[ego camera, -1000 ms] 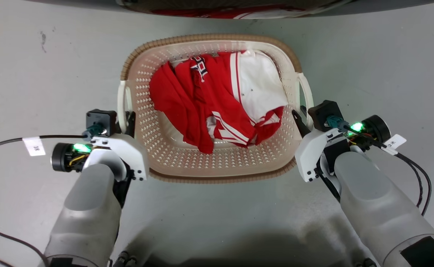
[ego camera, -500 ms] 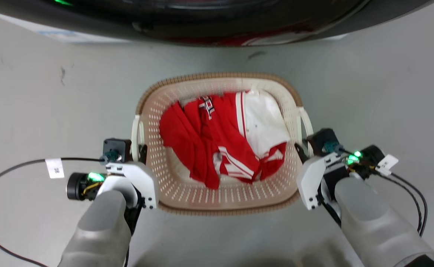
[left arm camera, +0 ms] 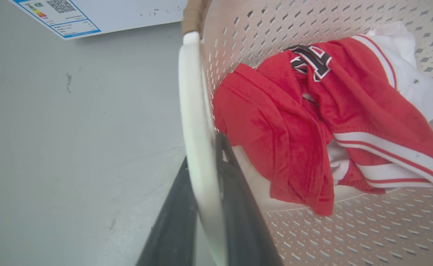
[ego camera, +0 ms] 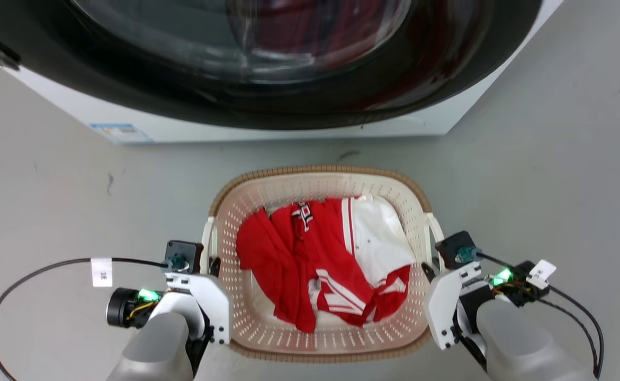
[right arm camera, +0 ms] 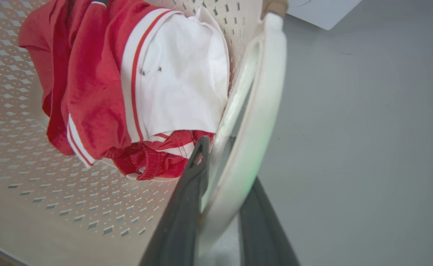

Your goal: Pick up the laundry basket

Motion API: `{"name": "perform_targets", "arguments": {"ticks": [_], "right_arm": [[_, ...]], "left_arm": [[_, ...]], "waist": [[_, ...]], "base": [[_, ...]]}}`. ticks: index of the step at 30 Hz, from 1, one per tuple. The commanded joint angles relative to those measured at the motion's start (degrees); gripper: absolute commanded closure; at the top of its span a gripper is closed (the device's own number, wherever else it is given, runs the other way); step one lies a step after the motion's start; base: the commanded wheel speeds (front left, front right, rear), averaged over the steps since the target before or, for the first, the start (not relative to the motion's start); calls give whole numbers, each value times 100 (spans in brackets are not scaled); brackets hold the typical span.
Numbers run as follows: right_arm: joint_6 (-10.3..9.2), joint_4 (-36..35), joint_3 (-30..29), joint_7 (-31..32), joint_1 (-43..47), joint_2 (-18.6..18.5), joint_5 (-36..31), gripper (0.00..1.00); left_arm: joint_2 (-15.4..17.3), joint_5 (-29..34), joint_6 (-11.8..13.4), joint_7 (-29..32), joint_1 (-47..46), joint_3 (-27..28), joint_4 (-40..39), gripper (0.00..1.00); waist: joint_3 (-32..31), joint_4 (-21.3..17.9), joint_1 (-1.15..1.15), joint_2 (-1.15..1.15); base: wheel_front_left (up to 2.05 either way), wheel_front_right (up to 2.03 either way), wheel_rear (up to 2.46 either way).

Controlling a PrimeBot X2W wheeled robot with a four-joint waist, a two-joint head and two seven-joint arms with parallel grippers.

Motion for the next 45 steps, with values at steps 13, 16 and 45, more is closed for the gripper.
{"name": "perform_targets", "arguments": {"ticks": [13, 16, 45], "right_arm": [[82, 55, 461, 219, 516, 151, 394, 100], [82, 74, 554, 291, 628, 151, 491, 100], [82, 13, 1463, 981, 1017, 161, 1605, 100]], "left_arm": [[-124, -504, -27, 381, 494, -737, 71, 100], [-143, -635, -28, 536, 614, -868, 79, 100], [77, -1881, -47, 1763, 1085, -2038, -189, 100]], "waist": [[-1311, -14, 0, 0], [-1522, 28, 0, 0], [-2641, 117, 0, 0]], "base": [[0, 0, 0], [0, 0, 0], [0, 0, 0]]}}
